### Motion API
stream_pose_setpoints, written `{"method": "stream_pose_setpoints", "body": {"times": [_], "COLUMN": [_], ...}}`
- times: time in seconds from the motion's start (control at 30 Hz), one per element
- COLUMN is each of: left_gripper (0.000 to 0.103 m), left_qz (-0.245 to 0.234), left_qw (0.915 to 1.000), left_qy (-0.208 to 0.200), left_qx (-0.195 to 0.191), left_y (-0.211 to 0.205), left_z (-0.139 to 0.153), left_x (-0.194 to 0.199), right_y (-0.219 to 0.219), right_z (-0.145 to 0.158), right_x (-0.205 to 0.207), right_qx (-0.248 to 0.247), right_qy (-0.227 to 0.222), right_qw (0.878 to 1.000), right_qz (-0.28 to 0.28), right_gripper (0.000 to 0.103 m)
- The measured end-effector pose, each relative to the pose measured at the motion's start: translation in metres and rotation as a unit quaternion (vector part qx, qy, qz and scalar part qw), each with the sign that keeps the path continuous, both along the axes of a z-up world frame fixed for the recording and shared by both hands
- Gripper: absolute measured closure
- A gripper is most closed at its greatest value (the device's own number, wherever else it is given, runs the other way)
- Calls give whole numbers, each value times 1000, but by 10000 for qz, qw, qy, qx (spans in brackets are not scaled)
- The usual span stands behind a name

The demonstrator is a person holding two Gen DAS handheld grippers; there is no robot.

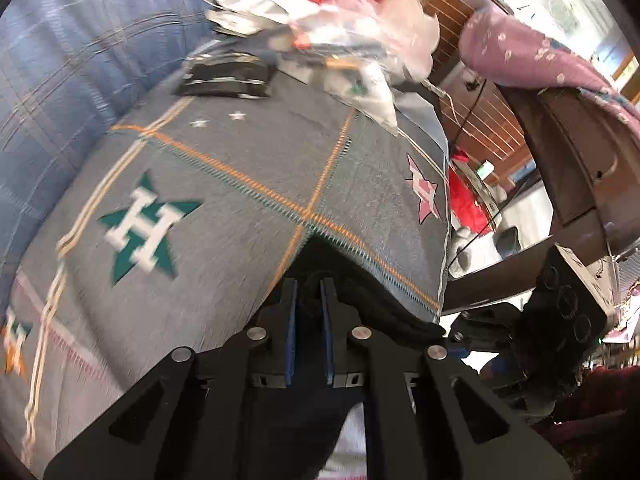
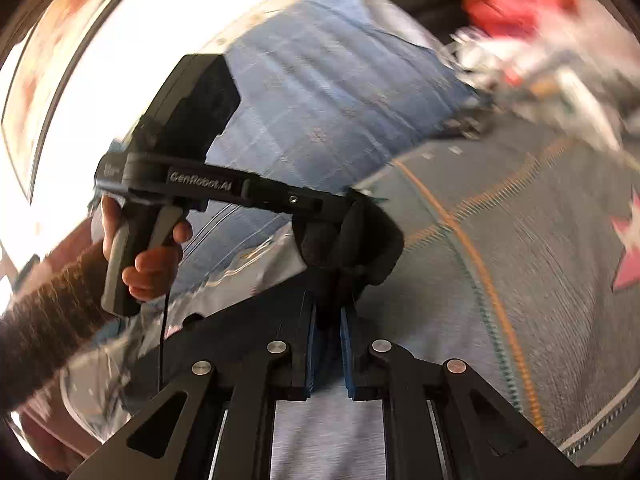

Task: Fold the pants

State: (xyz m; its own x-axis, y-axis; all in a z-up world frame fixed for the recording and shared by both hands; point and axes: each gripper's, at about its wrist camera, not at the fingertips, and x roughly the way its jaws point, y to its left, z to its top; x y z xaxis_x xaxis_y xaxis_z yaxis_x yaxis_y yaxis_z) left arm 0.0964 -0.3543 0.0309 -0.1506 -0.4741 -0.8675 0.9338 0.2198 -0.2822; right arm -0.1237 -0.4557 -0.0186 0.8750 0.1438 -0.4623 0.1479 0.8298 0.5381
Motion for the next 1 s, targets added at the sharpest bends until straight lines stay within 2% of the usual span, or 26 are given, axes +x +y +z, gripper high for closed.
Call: {"method": "stream_pose_setpoints", "body": {"times": [0.1,0.23,0.37,0.47,0.53,0.63,0.7,0.77,0.8,0.83,0.87,0.9,0.93,0.97,1.0], "left_gripper": [95,95,95,95,95,95,94,90,77,57,52,51,51,51,51], "left_qz": [332,860,1468,2010,2353,2608,2597,2425,2324,2185,2127,2068,2025,2025,2064], "left_qw": [9994,9962,9883,9776,9695,9625,9622,9659,9684,9722,9741,9757,9762,9749,9708], "left_qy": [-7,138,248,356,452,667,811,903,902,836,769,707,748,890,1209], "left_qx": [-22,59,326,512,519,337,127,-46,-70,-26,30,130,208,246,195], "left_y": [33,77,114,143,164,185,187,177,171,158,148,135,124,116,101], "left_z": [3,-14,-38,-52,-56,-52,-45,-39,-39,-39,-42,-48,-52,-56,-59], "left_x": [6,11,23,35,41,40,34,21,16,7,2,-3,-6,-6,-5], "right_y": [34,81,124,153,164,167,151,121,102,80,56,35,21,6,-4], "right_z": [15,21,12,-2,-14,-27,-22,-15,-14,-15,-18,-23,-27,-33,-37], "right_x": [5,14,26,38,47,52,41,30,22,15,6,-3,-9,-18,-25], "right_qx": [-527,-1105,-1254,-1433,-1387,-1163,-967,-722,-529,-260,71,372,604,898,1059], "right_qy": [-10,51,213,426,604,910,864,815,825,836,830,829,843,838,813], "right_qw": [9981,9904,9804,9701,9666,9658,9716,9823,9875,9919,9949,9956,9946,9922,9905], "right_qz": [326,826,1506,1914,2069,2133,1981,1525,1233,916,561,239,20,-198,-337], "right_gripper": [93,93,95,96,95,95,94,93,89,81,78,73,72,72,72]}}
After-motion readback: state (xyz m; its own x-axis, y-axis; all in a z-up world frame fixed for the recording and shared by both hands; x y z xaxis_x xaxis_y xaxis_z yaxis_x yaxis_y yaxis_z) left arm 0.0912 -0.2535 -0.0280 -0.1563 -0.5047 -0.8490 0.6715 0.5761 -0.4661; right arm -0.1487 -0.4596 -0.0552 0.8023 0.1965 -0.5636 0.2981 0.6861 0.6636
